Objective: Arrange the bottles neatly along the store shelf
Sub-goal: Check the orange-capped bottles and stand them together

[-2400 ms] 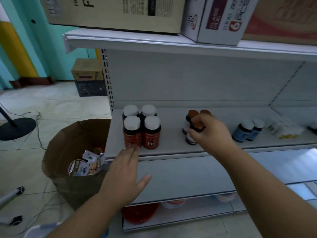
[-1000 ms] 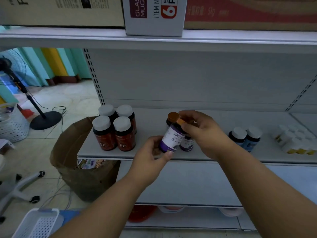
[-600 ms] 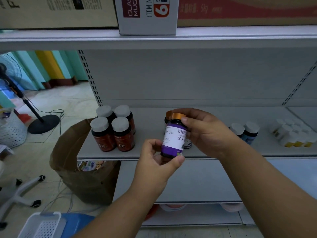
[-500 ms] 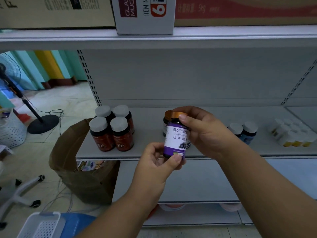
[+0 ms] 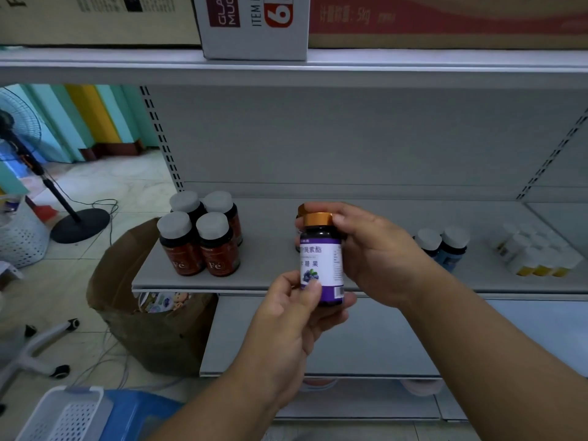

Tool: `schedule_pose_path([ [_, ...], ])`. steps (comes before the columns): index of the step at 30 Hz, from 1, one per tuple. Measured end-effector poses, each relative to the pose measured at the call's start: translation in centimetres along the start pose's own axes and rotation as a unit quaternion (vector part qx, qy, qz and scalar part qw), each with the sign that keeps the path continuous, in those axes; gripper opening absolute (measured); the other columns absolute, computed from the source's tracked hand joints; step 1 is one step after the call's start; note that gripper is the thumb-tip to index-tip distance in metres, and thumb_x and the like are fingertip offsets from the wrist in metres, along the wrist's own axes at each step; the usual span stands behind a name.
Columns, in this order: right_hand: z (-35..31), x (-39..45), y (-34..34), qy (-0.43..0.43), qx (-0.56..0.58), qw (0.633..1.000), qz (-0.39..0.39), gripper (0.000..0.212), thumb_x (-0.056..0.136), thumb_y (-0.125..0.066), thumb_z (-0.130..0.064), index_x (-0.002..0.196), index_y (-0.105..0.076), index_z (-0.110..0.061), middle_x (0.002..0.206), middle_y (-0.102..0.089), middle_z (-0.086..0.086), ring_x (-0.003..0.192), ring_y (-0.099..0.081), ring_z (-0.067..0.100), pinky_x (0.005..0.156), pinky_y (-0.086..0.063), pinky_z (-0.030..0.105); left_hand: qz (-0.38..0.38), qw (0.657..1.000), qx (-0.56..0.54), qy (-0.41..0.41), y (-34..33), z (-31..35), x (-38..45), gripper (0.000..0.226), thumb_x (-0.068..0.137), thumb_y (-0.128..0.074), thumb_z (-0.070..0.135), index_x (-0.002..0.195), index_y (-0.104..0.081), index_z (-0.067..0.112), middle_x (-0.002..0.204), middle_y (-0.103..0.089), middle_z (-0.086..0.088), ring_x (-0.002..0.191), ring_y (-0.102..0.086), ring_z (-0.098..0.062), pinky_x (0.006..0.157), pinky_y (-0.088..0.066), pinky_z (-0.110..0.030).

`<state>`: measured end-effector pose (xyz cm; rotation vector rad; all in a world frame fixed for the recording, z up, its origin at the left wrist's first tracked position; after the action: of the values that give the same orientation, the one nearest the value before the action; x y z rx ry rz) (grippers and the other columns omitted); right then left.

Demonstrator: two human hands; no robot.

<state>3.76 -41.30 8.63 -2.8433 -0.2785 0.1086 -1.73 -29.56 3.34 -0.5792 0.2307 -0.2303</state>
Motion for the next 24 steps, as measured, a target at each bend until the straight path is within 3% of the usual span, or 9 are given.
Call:
schedule_pose_path([
  [1,-0.2,0.0,0.2,0.002,-0.014,1.000,0.002,0.038,0.086,-0.056,-0.022,0.121,-0.063,-0.010,0.123,-0.063,0.022,0.116,-0.055,0.047,0.106,-0.032,0.062,-0.002,1.000,-0.022,0.010,0.0,0.1,-0.2,0.045,0.088,-0.064,0.030,0.123,-0.053,0.004,0.106,-0.071,-0.022,0.098,-0.070,-0.039,0.085,-0.059,-0.043],
  [3,-0.5,0.1,0.4,0.013,-0.017,1.000,0.020,0.036,0.081,-0.062,-0.018,0.116,-0.065,-0.010,0.118,-0.065,0.020,0.104,-0.060,0.037,0.101,-0.042,0.054,0.001,0.999,-0.033,0.024,0.4,0.0,-0.3,0.046,0.083,-0.053,0.032,0.121,-0.059,0.006,0.107,-0.071,-0.021,0.099,-0.069,-0.038,0.086,-0.059,-0.044],
  [5,-0.6,0.1,0.2,0.027,-0.002,0.999,0.033,0.035,0.077,-0.066,-0.016,0.112,-0.064,-0.014,0.109,-0.067,0.014,0.098,-0.062,0.030,0.088,-0.049,0.047,0.005,1.000,-0.014,0.025,0.7,0.1,-0.4,0.050,0.080,-0.054,0.035,0.122,-0.062,0.009,0.107,-0.072,-0.017,0.099,-0.069,-0.034,0.084,-0.058,-0.042],
  [8,-0.2,0.1,-0.2,0.025,-0.029,0.998,0.047,0.038,0.075,-0.071,-0.024,0.112,-0.063,-0.021,0.111,-0.067,0.014,0.101,-0.060,0.033,0.084,-0.041,0.049,0.009,1.000,0.012,0.013,0.7,0.2,-0.3,0.053,0.079,-0.064,0.033,0.126,-0.058,0.009,0.104,-0.072,-0.015,0.092,-0.069,-0.029,0.079,-0.057,-0.038],
  [11,-0.1,0.1,-0.4,0.010,-0.008,1.000,0.017,0.044,0.082,-0.061,-0.026,0.123,-0.059,-0.011,0.110,-0.066,0.013,0.098,-0.062,0.026,0.085,-0.047,0.039,0.001,0.999,-0.035,0.017,0.7,0.3,-0.2,0.063,0.075,-0.071,0.040,0.125,-0.060,0.004,0.102,-0.068,-0.026,0.088,-0.068,-0.033,0.075,-0.058,-0.037],
  [15,-0.3,-0.2,-0.7,-0.004,0.031,0.999,-0.021,0.044,0.084,-0.057,-0.015,0.128,-0.055,-0.006,0.104,-0.067,0.012,0.081,-0.066,0.018,0.066,-0.052,0.027,-0.028,0.995,-0.078,0.056,1.1,0.2,-0.3,0.062,0.084,-0.061,0.044,0.127,-0.060,-0.001,0.108,-0.065,-0.033,0.089,-0.067,-0.035,0.077,-0.058,-0.039],
  [18,-0.4,-0.2,-0.8,0.008,0.031,0.999,-0.012,0.041,0.082,-0.063,-0.012,0.122,-0.058,-0.005,0.101,-0.066,0.012,0.082,-0.066,0.019,0.070,-0.055,0.030,-0.027,0.995,-0.066,0.068,1.1,-0.1,-0.4,0.059,0.085,-0.063,0.041,0.130,-0.060,0.004,0.114,-0.065,-0.029,0.093,-0.067,-0.035,0.079,-0.058,-0.041],
  [22,-0.1,-0.2,-0.4,0.021,-0.015,0.999,0.042,0.045,0.077,-0.073,-0.014,0.119,-0.060,-0.008,0.113,-0.067,0.014,0.097,-0.066,0.025,0.084,-0.054,0.039,-0.020,0.998,-0.041,0.040,1.3,0.3,0.0,0.061,0.077,-0.070,0.035,0.128,-0.057,0.004,0.099,-0.068,-0.021,0.087,-0.066,-0.031,0.078,-0.058,-0.037],
  [24,0.1,-0.2,-0.5,0.014,-0.021,0.999,0.048,0.045,0.078,-0.073,-0.019,0.120,-0.060,-0.009,0.117,-0.067,0.015,0.100,-0.066,0.026,0.085,-0.054,0.039,-0.032,0.996,-0.067,0.057,1.2,0.2,0.1,0.060,0.078,-0.065,0.035,0.126,-0.057,-0.002,0.097,-0.066,-0.024,0.085,-0.066,-0.032,0.077,-0.058,-0.038],
])
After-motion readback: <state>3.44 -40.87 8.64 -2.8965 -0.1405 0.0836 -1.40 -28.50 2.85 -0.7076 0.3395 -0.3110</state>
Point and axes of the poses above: each hand's wrist, its own x-axis towards the middle knuckle, its own y-axis out of the back of the hand, z = x × y, the point moved 6 cm from there along x, towards the middle knuckle
